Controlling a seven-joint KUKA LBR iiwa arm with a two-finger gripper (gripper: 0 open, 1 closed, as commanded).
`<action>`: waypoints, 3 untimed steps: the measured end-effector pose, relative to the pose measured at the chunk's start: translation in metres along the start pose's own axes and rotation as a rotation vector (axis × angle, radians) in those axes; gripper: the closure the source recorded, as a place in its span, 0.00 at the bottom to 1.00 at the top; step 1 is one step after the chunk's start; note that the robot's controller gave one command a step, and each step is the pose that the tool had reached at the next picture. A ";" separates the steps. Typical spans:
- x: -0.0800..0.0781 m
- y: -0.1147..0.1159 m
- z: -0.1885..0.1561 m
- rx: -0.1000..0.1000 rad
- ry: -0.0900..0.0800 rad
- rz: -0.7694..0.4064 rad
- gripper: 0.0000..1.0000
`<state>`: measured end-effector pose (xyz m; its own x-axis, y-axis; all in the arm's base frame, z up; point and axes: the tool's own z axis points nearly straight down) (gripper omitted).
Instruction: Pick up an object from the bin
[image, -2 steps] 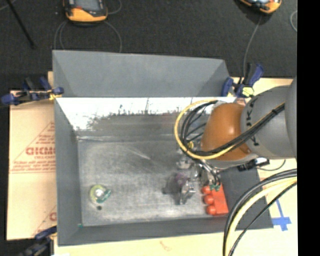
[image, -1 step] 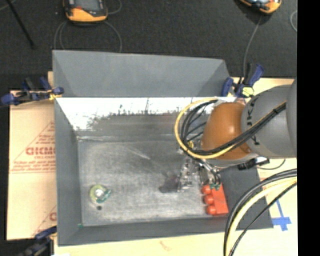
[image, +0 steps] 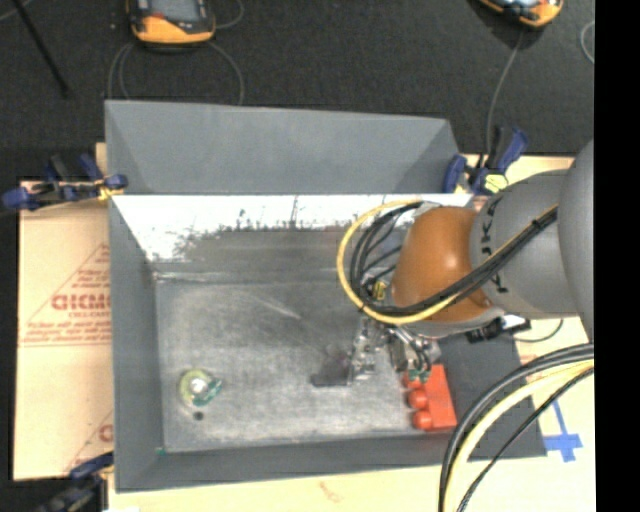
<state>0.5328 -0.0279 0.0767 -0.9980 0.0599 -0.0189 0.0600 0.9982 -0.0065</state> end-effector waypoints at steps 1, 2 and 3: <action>-0.018 0.056 -0.035 -0.010 0.010 -0.267 1.00; -0.017 0.055 -0.034 -0.009 0.013 -0.266 0.00; -0.017 0.055 -0.034 -0.009 0.013 -0.268 1.00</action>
Offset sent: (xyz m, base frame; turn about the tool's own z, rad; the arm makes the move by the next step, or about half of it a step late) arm 0.0184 0.0545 0.0332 -0.2664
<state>0.5523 0.0259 0.1105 -0.9785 -0.2061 -0.0049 -0.2061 0.9785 -0.0008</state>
